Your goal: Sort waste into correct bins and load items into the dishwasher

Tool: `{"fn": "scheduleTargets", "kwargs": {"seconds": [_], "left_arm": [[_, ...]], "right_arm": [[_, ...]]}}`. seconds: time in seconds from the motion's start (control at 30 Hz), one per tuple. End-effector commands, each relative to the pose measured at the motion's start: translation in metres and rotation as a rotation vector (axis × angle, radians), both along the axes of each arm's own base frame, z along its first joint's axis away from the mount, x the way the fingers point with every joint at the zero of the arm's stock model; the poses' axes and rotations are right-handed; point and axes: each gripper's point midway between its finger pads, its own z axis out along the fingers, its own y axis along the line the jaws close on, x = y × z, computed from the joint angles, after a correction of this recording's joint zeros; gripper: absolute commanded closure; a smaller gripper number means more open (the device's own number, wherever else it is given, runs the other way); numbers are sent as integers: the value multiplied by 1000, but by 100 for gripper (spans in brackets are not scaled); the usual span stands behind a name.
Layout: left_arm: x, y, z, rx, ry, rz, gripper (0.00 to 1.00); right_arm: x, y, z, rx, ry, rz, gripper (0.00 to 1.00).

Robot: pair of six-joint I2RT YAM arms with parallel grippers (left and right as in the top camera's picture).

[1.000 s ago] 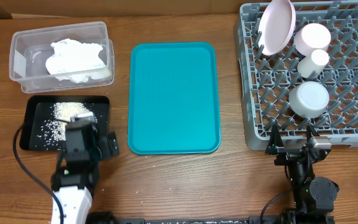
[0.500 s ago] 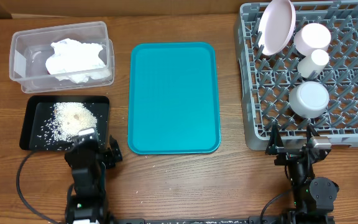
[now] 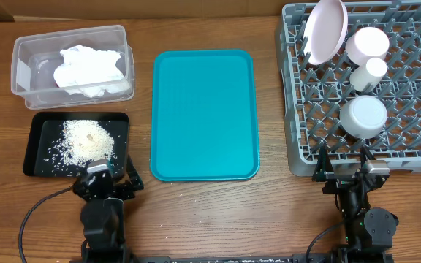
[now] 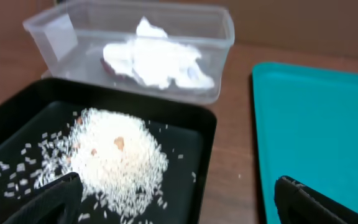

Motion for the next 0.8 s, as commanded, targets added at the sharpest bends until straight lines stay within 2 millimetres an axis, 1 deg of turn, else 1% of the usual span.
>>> {"fn": "scheduleTargets", "kwargs": {"seconds": [0.0, 0.1, 0.13, 0.23, 0.3, 0.4, 0.5, 0.63, 0.77], "left_arm": [[0, -4, 18, 17, -83, -24, 0], [-1, -5, 31, 21, -140, -31, 0], [-2, -6, 39, 33, -173, -35, 0], [-2, -14, 48, 94, -202, -89, 0], [-2, -18, 44, 116, -185, -120, 0], [-2, -20, 44, 112, -185, -134, 0], [-1, -31, 44, 106, -186, -184, 0], [-1, -40, 44, 101, -187, -220, 0], [-1, -41, 43, 101, -186, -223, 0]], "right_arm": [[0, -1, -2, -1, -2, -7, 0], [0, -1, -2, -1, -2, -7, 0], [0, -1, -2, -1, -2, -7, 0], [0, -1, -2, -1, -2, -7, 0], [0, -1, -2, 0, -2, -7, 0], [0, -1, -2, -1, -2, -7, 0], [0, -1, -2, -1, -2, -7, 0], [0, -1, -2, -1, -2, -7, 0], [0, -1, -2, -1, -2, -7, 0]]}}
